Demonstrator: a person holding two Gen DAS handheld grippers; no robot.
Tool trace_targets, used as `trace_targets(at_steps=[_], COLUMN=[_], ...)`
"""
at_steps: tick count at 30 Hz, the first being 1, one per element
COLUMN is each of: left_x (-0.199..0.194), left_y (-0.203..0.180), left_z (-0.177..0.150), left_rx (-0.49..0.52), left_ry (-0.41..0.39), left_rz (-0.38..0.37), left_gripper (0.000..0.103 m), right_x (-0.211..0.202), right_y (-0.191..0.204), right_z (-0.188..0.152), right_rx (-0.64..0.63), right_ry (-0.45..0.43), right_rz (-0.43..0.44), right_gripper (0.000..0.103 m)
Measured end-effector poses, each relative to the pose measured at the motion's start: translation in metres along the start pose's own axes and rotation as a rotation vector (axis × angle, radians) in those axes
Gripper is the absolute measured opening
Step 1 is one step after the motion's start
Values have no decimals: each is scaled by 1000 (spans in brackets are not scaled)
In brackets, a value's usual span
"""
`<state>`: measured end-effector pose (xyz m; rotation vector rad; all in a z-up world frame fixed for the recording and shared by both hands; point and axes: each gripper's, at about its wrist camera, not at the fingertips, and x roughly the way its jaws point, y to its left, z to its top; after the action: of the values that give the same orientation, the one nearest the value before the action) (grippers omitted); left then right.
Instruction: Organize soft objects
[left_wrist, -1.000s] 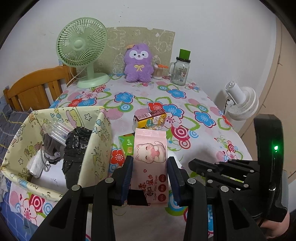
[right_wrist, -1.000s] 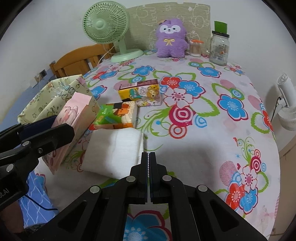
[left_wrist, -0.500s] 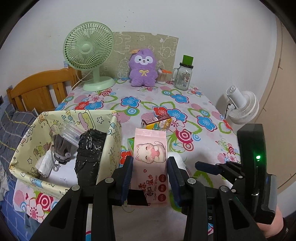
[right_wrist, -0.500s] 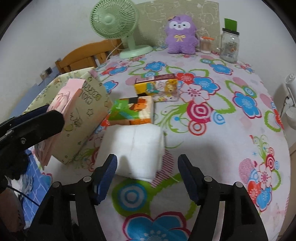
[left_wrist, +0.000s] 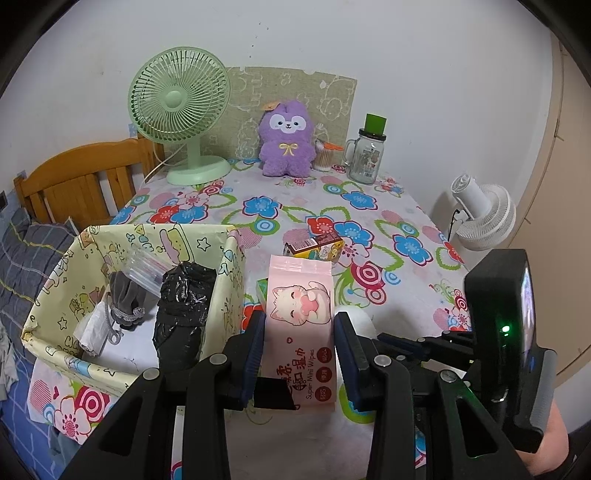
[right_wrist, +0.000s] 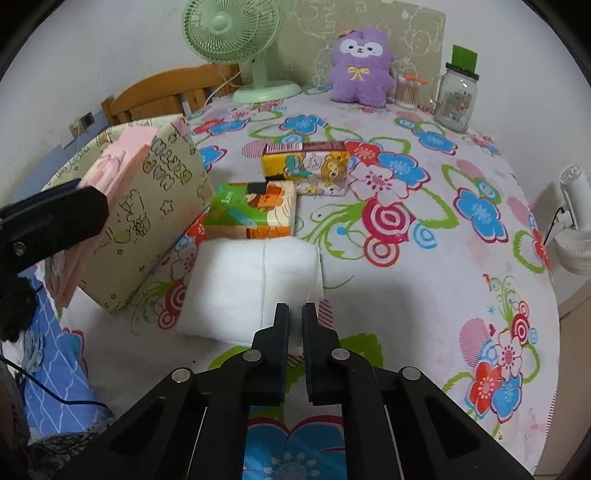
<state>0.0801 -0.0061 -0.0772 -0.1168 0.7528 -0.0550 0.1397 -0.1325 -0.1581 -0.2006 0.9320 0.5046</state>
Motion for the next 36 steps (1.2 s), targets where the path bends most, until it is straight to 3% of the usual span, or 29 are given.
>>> trace_targets(at_steps=[22,36], left_x=[-18,-24], left_y=[1,4], left_z=[4,6], left_rx=[3,-3], left_ry=[-36,-47], left_rz=[-1,7], left_gripper=[38,38], right_x=[-52,-60], right_y=[-4,0], right_z=[15,18], right_rx=[24,20], right_ry=[-132,-144], right_rz=[-41,-55], right_gripper=[5,3])
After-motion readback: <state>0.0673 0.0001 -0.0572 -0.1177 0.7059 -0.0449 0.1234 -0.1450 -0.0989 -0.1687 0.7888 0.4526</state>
